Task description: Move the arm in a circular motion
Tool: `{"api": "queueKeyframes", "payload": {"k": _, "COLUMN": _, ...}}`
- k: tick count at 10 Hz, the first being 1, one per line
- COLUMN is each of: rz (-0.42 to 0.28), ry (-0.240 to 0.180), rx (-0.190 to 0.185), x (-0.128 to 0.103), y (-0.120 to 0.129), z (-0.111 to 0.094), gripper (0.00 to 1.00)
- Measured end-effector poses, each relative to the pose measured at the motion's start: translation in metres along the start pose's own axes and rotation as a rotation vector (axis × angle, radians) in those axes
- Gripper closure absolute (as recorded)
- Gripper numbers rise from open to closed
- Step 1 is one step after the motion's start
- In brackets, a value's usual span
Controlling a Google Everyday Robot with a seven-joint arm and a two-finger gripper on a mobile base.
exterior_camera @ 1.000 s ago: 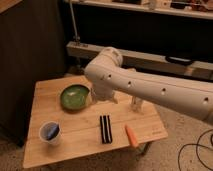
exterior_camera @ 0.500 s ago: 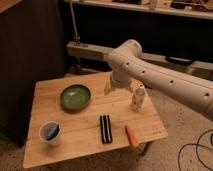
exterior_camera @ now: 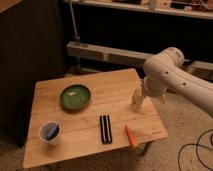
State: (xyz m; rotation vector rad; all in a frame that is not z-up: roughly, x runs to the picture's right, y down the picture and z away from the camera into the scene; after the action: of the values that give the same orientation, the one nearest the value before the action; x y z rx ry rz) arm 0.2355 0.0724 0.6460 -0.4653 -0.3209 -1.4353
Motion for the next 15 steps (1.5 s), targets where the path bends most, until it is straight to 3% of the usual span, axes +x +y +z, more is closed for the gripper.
{"api": "queueKeyframes", "payload": {"k": 3, "rz": -0.025, "ry": -0.021, "rx": 0.022, "x": -0.067, "y": 0.013, "z": -0.013, "gripper": 0.24}}
{"api": "queueKeyframes", "payload": {"k": 6, "rz": -0.091, "ry": -0.035, "rx": 0.077, "x": -0.103, "y": -0.021, "z": -0.021, "gripper": 0.24}}
{"api": "queueKeyframes", "payload": {"k": 11, "rz": -0.252, "ry": -0.038, "rx": 0.195, "x": -0.117, "y": -0.162, "z": -0.036, "gripper": 0.24}}
{"api": "queueKeyframes", "payload": {"k": 13, "rz": -0.303, "ry": -0.022, "rx": 0.219, "x": -0.104, "y": -0.210, "z": -0.036, "gripper": 0.24}}
{"api": "queueKeyframes", "payload": {"k": 15, "rz": -0.360, "ry": 0.029, "rx": 0.204, "x": -0.075, "y": -0.255, "z": -0.028, "gripper": 0.24}}
